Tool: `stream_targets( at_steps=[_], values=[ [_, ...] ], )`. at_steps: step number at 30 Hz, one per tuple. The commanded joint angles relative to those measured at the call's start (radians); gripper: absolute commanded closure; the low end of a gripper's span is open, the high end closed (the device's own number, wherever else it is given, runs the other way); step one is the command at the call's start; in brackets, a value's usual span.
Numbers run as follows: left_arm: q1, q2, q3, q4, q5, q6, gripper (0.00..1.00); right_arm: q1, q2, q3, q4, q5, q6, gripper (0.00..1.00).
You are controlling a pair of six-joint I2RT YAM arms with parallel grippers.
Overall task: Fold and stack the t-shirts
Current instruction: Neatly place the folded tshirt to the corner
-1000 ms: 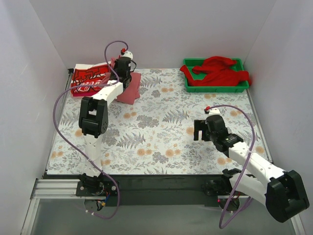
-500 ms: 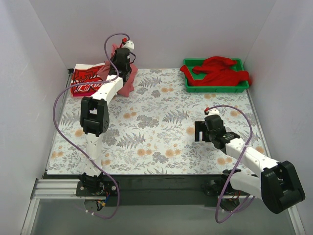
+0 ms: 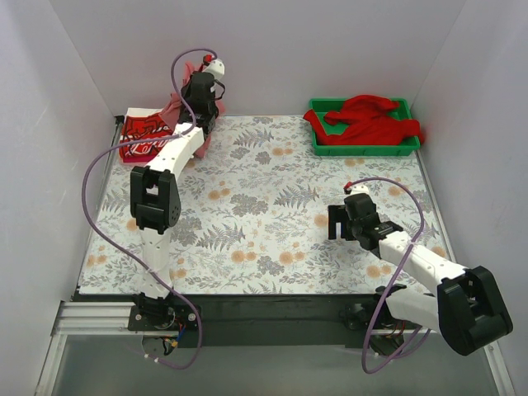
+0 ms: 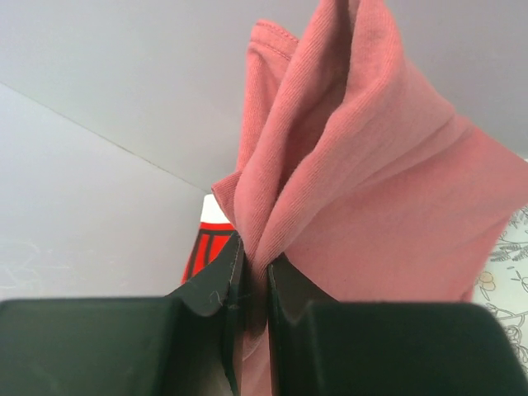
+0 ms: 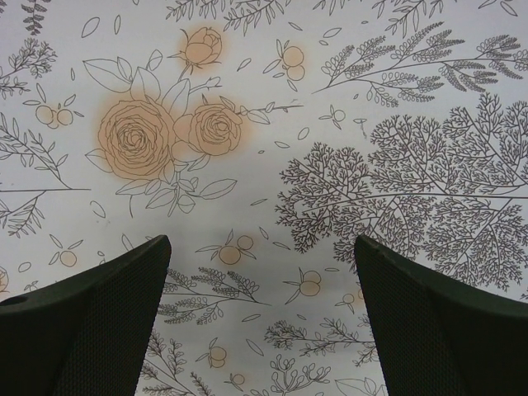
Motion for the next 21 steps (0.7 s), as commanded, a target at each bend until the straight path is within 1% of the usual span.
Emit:
stream_targets(
  at_steps=[1, 10, 11, 15, 20, 21],
  values=[
    [0.004, -0.162, 0.033, 0.077, -0.004, 0.052, 1.00, -0.002, 0.021, 0.029, 0.008, 0.009, 0.002, 0.02],
    [0.007, -0.207, 0.012, 0.142, -0.034, 0.076, 1.00, -0.004, 0.030, 0.032, 0.005, -0.002, -0.001, 0.02],
    [0.008, -0.211, 0.001, 0.148, -0.035, 0.104, 1.00, -0.002, 0.026, 0.031, 0.004, 0.000, -0.001, 0.02],
    [0.016, -0.224, -0.025, 0.153, -0.050, 0.087, 1.00, -0.004, 0.016, 0.029, 0.005, 0.001, 0.002, 0.02],
    [0.051, -0.214, -0.074, 0.179, -0.075, 0.087, 1.00, -0.004, 0.018, 0.028, 0.004, 0.006, 0.001, 0.02],
    [0.057, -0.205, -0.074, 0.162, -0.074, 0.060, 1.00, -0.004, 0.018, 0.028, 0.004, 0.007, 0.002, 0.02]
  ],
)
